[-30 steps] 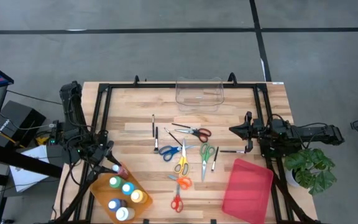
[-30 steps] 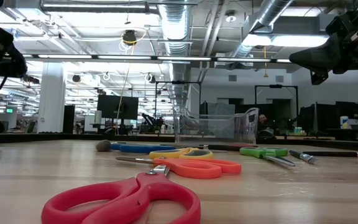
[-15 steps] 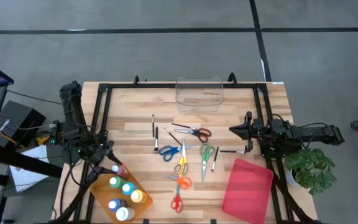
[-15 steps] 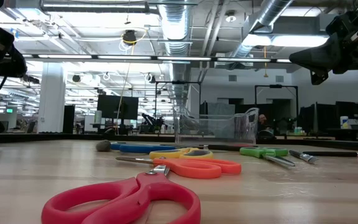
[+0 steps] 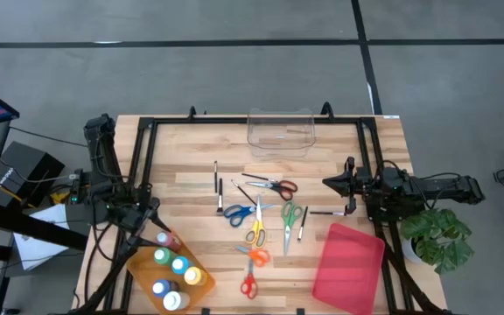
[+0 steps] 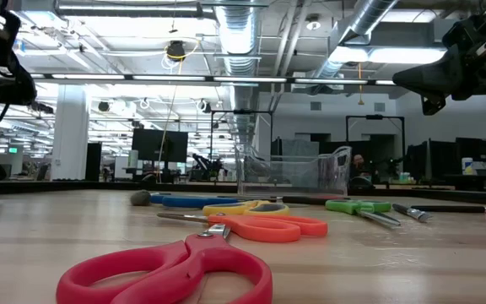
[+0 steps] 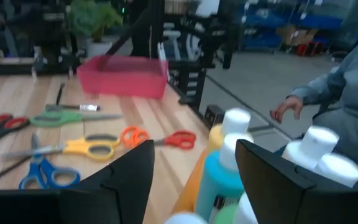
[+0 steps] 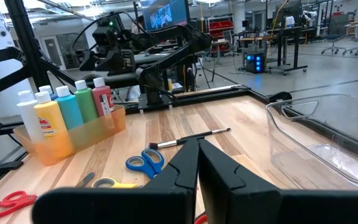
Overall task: Pick & Place Paint Supplies
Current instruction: Put the eyeshadow brush into the transparent bin
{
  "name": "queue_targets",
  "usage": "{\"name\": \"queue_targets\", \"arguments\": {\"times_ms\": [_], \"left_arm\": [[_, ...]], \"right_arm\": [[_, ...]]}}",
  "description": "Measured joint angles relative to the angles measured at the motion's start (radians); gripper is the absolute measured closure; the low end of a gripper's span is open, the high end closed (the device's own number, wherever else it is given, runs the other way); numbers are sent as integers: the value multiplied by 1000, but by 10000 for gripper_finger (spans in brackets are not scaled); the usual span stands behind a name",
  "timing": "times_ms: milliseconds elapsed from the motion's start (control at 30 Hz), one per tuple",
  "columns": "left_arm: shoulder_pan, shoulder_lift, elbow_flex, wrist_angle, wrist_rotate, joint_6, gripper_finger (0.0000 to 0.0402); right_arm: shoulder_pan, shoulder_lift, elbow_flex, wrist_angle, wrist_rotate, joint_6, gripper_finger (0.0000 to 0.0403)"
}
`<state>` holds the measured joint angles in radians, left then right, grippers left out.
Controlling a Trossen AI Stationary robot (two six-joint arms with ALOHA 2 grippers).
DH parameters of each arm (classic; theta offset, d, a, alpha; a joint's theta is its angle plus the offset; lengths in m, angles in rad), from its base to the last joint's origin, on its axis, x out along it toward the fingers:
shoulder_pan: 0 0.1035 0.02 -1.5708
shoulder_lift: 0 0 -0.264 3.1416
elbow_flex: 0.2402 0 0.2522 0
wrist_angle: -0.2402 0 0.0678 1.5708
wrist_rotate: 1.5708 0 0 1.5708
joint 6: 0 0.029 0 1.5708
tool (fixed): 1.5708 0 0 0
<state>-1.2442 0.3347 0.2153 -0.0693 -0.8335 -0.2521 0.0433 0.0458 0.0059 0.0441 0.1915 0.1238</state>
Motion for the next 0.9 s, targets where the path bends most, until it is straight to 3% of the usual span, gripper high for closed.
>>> {"name": "queue_targets", "arguments": {"times_ms": [200, 367, 567, 733, 900], "left_arm": [[1, 0, 0, 189, -16, 153, 175], [1, 0, 0, 456, -23, 354, 174], [13, 1, 2, 794, -149, 510, 174], [79, 7, 46, 828, -218, 612, 174], [181, 90, 144, 802, -308, 667, 174]], "right_arm": [[0, 0, 0, 0, 0, 0, 395], [0, 0, 0, 0, 0, 0, 395], [0, 0, 0, 0, 0, 0, 395], [0, 0, 0, 0, 0, 0, 395], [0, 0, 0, 0, 0, 0, 395]]}}
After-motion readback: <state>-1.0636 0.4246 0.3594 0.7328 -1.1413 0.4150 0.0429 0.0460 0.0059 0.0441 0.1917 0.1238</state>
